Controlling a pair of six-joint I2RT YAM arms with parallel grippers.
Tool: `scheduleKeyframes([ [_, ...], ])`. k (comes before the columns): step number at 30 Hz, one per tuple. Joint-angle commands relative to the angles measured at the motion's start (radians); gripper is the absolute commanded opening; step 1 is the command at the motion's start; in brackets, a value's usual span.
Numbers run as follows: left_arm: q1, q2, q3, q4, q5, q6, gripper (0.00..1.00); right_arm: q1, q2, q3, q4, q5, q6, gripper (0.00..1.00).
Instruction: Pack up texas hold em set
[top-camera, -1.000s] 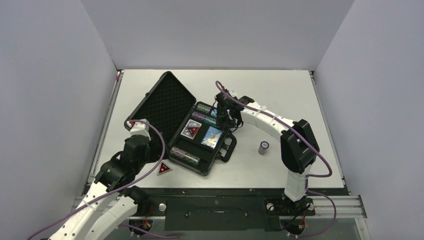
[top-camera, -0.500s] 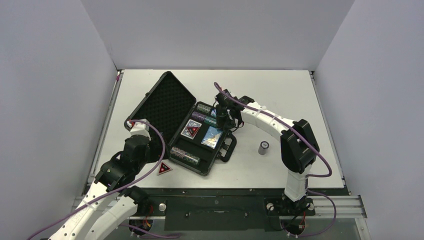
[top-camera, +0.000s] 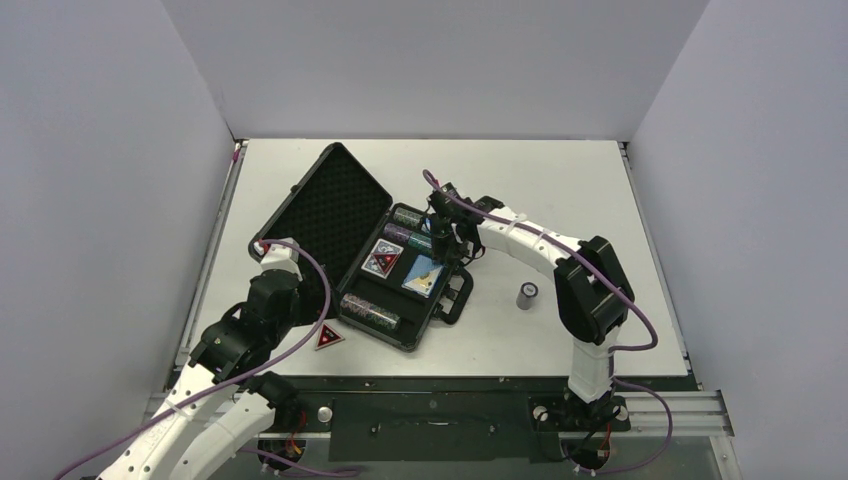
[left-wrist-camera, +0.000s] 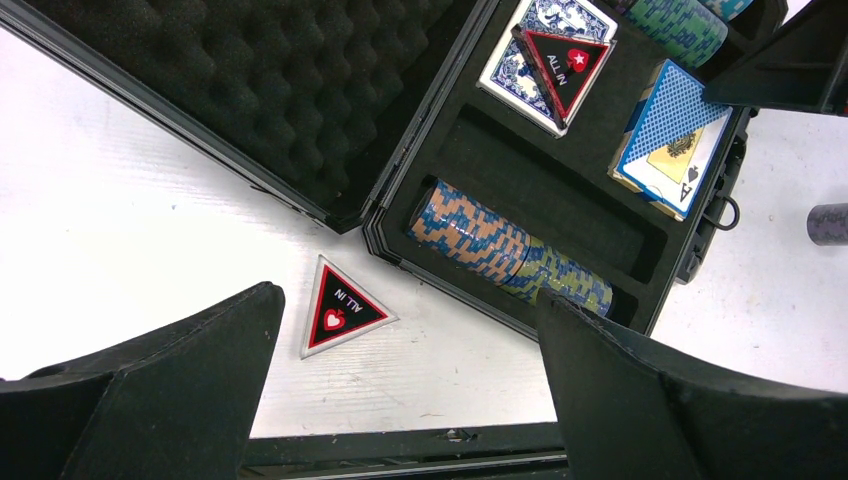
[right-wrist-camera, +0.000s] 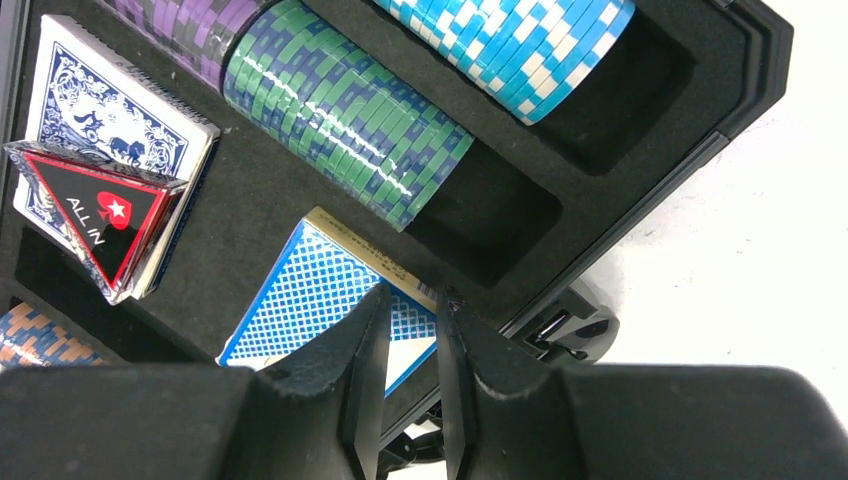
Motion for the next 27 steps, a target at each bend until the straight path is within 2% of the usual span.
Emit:
scheduleKeyframes([
  [1, 0.007, 0.004, 0.011, 0.043, 0.001, 0.005, 0.96, 0.032, 0.015, -0.04, 0.014, -0.07, 0.008, 0.19],
  [8, 0.007, 0.003, 0.012, 0.042, 0.001, 0.005, 0.96, 0.034, 0.0, -0.048, 0.002, -0.053, 0.002, 0.2],
  [19, 0.007, 0.008, 0.01, 0.042, 0.003, 0.005, 0.96, 0.045, -0.075, 0.039, -0.07, -0.009, -0.007, 0.26],
  [27, 0.007, 0.01, 0.01, 0.044, 0.006, 0.005, 0.96, 0.084, -0.098, 0.041, -0.086, -0.007, 0.004, 0.26],
])
